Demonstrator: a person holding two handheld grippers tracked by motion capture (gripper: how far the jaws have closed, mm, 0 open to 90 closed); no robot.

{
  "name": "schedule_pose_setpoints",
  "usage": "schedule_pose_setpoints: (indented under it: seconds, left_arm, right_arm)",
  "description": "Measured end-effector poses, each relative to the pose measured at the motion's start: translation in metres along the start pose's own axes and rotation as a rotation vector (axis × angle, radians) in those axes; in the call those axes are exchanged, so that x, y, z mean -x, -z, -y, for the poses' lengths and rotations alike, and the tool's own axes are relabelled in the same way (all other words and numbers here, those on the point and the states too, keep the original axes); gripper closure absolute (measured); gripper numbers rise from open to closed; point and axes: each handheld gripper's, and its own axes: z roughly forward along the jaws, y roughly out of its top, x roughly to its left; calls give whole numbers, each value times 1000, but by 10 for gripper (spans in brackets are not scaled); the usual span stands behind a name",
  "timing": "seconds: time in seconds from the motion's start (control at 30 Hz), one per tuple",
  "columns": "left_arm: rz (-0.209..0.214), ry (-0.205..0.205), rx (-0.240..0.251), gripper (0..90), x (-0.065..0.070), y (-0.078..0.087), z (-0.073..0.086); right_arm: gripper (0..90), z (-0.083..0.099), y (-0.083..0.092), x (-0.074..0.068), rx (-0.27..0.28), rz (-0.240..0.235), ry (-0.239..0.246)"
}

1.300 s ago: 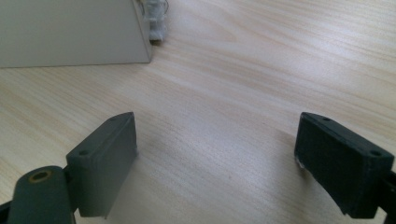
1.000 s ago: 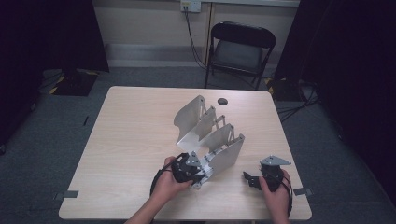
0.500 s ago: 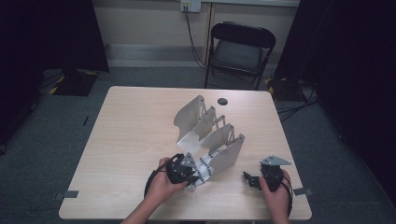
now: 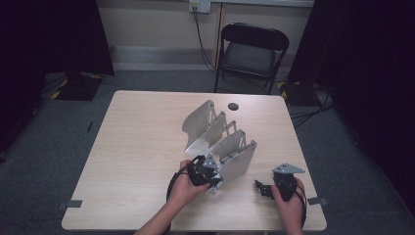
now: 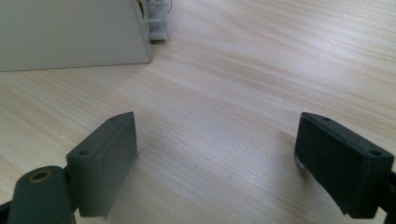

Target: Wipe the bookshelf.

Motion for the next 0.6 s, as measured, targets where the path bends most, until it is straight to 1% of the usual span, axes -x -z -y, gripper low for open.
schedule_pose_setpoints:
  seconds: [0.03,0.1,0.17,0.2,0.23,0.27,0.3,0.4,0.43,0.47,0.57,0.6]
  left_arm:
    - [3,1,1,764,1,0,1]
    - [8,-20,-26,769,1,3,3]
    - [16,-5,-25,771,3,7,8]
    - [16,-18,-39,772,2,11,11]
    - [15,-16,-40,772,2,14,14]
    - [19,-19,-51,774,3,17,17]
    - [19,-10,-46,775,3,20,20]
    - [20,-11,-56,778,4,28,28]
    - [18,-2,-49,778,5,29,29]
    - [18,-15,-60,778,4,30,29]
    - [14,-6,-54,779,4,30,26]
    - [11,-14,-53,779,3,30,23]
  right_arm:
    - [124,0,0,0,0,0,0]
    - [124,0,0,0,0,0,0]
    - [124,0,0,0,0,0,0]
    - [124,0,0,0,0,0,1]
    - [124,0,0,0,0,-1,0]
    - [124,0,0,0,0,0,0]
    - [124,0,0,0,0,-1,0]
    - [124,0,0,0,0,0,0]
    - [124,0,0,0,0,0,0]
    - [124,0,0,0,0,0,0]
    - [124,0,0,0,0,0,0]
    - [124,0,0,0,0,0,0]
